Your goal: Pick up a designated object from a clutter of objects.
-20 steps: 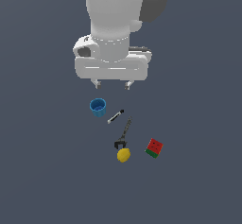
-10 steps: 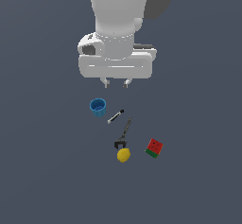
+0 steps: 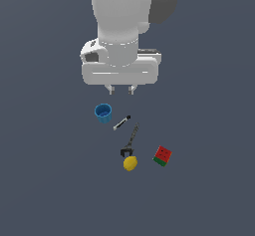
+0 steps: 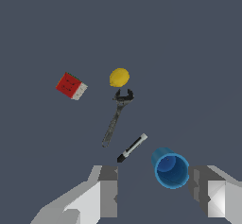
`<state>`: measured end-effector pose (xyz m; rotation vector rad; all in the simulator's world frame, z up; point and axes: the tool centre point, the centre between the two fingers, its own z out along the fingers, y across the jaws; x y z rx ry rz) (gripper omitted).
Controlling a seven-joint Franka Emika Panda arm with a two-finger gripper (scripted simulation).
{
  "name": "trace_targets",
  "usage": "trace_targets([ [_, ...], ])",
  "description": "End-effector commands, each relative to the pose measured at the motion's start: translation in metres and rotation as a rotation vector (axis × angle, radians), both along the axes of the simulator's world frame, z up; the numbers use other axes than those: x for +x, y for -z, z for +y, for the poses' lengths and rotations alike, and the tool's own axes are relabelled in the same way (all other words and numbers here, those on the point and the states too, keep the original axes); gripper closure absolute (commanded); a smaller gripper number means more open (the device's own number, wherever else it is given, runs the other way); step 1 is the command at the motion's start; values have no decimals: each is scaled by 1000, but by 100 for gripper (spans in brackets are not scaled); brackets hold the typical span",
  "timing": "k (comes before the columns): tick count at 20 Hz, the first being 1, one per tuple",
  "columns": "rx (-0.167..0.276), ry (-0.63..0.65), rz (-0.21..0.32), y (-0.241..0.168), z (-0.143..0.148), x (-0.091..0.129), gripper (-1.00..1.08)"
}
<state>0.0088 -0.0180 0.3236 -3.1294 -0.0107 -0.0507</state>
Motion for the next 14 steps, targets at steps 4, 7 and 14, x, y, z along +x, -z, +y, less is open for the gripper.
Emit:
trace_targets([
  [4, 24, -49, 6, 11, -5, -1, -20],
  [7, 42, -85, 9, 20, -10, -2, -20],
  [14, 90, -184, 10, 44, -22, -5, -20],
])
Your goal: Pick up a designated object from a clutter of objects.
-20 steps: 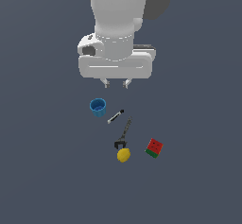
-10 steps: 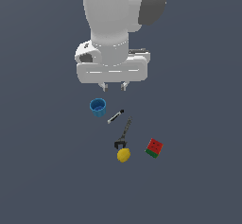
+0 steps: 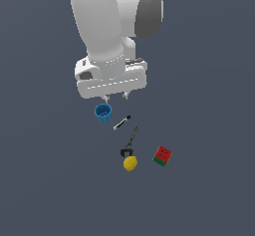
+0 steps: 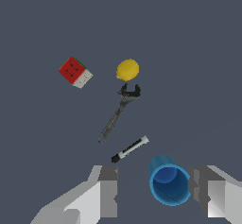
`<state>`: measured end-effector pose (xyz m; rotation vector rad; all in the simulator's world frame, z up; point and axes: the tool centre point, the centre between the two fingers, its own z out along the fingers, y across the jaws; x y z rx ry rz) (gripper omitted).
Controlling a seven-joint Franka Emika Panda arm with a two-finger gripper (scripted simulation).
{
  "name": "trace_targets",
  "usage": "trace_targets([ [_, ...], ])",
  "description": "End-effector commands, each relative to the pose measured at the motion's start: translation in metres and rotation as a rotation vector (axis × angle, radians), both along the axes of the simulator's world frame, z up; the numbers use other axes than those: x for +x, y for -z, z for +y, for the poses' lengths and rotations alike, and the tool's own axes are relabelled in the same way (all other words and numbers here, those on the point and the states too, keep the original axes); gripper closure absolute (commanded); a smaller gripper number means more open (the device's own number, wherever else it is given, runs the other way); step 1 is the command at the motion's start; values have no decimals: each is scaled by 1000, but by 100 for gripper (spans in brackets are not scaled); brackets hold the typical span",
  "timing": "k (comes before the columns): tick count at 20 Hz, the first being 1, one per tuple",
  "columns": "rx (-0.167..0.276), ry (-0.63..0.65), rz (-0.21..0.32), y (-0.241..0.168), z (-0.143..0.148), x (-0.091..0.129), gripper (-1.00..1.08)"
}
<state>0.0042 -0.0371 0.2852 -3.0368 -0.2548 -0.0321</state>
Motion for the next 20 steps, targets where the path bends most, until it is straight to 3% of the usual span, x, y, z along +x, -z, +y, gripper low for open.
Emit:
trace_targets([
  [1, 18, -36, -2, 9, -5, -1, -20],
  [20, 132, -279, -50, 71, -43, -18, -20],
])
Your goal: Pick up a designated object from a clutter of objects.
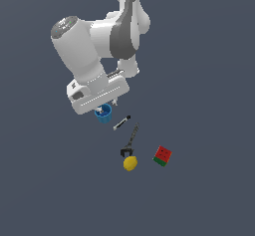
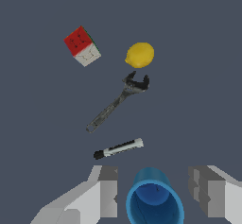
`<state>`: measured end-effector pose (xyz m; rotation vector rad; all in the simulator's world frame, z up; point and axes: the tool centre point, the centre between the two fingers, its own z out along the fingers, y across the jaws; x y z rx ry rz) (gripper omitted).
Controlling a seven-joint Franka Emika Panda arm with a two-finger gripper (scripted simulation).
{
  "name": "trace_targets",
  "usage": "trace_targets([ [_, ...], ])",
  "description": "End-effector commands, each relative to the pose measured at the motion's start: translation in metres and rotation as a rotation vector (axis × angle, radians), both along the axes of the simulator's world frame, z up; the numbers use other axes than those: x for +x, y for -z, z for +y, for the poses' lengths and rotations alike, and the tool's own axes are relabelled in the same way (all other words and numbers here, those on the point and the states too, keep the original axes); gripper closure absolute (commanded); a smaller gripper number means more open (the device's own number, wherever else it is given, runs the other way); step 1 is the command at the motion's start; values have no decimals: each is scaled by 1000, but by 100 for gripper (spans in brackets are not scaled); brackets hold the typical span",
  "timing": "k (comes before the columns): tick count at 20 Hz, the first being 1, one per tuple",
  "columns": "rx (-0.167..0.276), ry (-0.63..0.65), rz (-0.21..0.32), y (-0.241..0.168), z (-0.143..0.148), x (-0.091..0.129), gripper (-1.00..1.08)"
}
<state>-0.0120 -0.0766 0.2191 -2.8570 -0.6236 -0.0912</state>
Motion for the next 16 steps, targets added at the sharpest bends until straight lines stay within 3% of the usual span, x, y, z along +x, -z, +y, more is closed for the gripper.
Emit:
trace_targets([
  [1, 13, -30, -11, 8, -5, -3, -20],
  [16, 71, -193, -84, 55, -39, -24, -20],
])
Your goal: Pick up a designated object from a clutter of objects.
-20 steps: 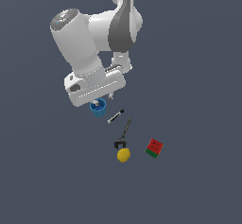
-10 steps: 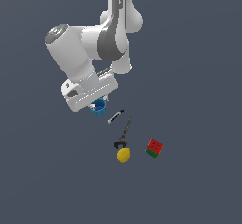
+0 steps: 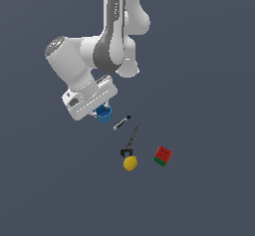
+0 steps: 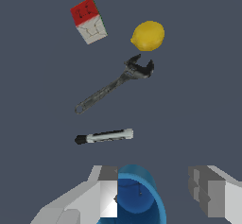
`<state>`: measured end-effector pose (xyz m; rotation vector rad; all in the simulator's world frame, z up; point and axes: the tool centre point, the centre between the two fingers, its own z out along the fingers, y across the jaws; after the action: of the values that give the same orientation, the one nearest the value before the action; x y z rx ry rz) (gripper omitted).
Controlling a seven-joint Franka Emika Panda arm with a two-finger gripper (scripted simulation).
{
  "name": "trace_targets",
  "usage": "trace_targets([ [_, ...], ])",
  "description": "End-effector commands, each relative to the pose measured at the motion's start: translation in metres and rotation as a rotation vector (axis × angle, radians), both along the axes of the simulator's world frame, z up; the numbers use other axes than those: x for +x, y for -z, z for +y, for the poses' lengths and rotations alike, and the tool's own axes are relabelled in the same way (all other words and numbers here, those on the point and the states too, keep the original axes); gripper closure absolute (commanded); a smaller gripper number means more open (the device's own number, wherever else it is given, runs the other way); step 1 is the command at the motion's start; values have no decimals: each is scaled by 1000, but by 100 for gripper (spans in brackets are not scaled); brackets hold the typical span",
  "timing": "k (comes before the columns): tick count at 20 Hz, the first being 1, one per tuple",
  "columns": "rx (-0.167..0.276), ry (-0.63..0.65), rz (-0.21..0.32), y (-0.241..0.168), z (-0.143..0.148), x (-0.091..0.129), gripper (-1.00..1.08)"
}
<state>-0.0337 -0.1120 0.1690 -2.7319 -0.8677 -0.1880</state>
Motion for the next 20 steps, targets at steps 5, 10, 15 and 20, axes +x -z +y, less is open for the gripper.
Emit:
trace_targets([
  [5, 16, -66, -37, 20, -15, -12, -20],
  [10, 24, -113, -66, 35, -27, -22, -20],
  [15, 27, -158, -94, 49, -38, -32, -20],
  [20, 27, -191, -114, 60, -47, -41, -20],
])
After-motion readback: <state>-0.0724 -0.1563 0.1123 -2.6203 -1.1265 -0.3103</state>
